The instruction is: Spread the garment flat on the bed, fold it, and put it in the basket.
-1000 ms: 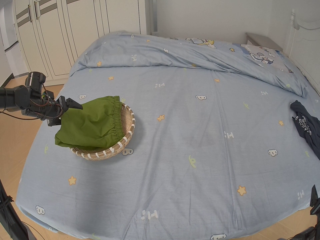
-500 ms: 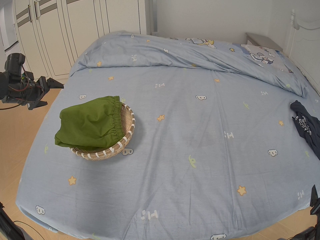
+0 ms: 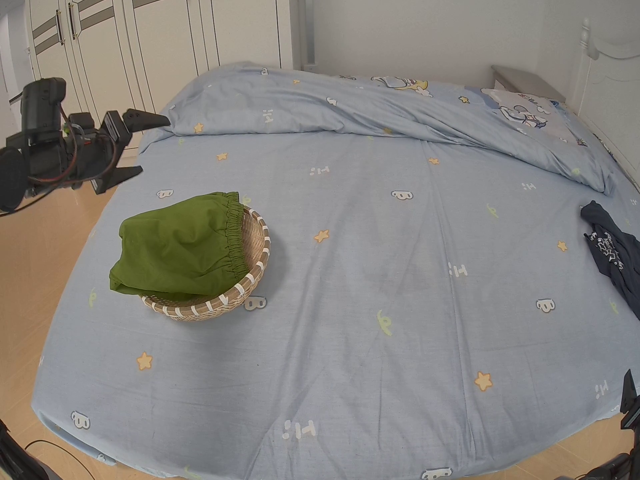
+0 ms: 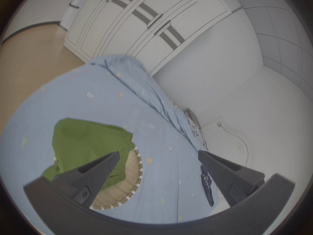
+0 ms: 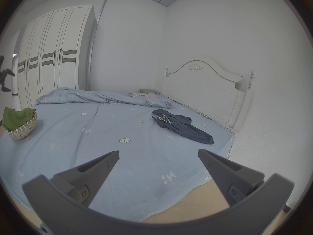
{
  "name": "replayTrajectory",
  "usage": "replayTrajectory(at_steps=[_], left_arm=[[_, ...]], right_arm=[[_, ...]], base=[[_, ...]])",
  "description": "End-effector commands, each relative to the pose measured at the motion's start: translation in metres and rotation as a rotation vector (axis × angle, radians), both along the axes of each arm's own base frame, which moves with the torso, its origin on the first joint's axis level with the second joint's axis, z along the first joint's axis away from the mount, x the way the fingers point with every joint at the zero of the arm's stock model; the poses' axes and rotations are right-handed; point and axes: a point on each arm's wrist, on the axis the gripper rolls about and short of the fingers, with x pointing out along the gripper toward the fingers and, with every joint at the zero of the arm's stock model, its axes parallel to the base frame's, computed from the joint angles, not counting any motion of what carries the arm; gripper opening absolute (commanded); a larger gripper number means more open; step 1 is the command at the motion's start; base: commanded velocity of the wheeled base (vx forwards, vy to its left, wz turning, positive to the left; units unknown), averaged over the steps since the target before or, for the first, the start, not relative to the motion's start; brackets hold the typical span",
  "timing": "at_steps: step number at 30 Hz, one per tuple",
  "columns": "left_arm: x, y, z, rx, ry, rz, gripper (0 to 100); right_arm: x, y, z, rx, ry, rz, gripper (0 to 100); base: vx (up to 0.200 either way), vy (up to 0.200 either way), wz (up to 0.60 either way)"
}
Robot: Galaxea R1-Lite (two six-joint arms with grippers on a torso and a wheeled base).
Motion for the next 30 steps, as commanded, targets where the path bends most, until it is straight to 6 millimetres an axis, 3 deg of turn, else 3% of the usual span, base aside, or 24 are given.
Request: replayTrajectory(at_steps=[1, 5, 8, 13, 19, 26, 30], left_arm=[[0.028, -0.008, -0.056, -0.03, 0.144, -0.066, 100], [0.036, 0.001, -0.078, -0.03, 0.203, -0.046, 100], [0.051, 0.018, -0.106, -0.008, 0.256, -0.012, 100], [0.067, 0.042, -0.132, 0.034, 0.277, 0.025, 100], [0.08, 0.044, -0.158, 0.034, 0.328, 0.024, 100], [0.08, 0.041, -0.159, 0.036, 0.335, 0.022, 100], [0.072, 0.036, -0.142, 0.031, 0.306, 0.017, 100]], right_arm=[[0.001, 0.0, -0.004, 0.002, 0.015, -0.002, 100], [0.001, 0.0, -0.004, 0.002, 0.015, -0.002, 100], [0.001, 0.0, -0.004, 0.002, 0.015, -0.002, 100], [0.001, 0.0, -0.004, 0.002, 0.015, -0.002, 100], [0.001, 0.0, -0.004, 0.002, 0.015, -0.002, 100], [0.001, 0.0, -0.004, 0.002, 0.015, -0.002, 100], [0.001, 0.0, -0.004, 0.004, 0.014, -0.002, 100]], base=[[0.0, 0.0, 0.0], [0.0, 0.0, 0.0], [0.0, 0.0, 0.0], [0.0, 0.0, 0.0], [0.0, 0.0, 0.0], [0.0, 0.0, 0.0], [0.0, 0.0, 0.0]])
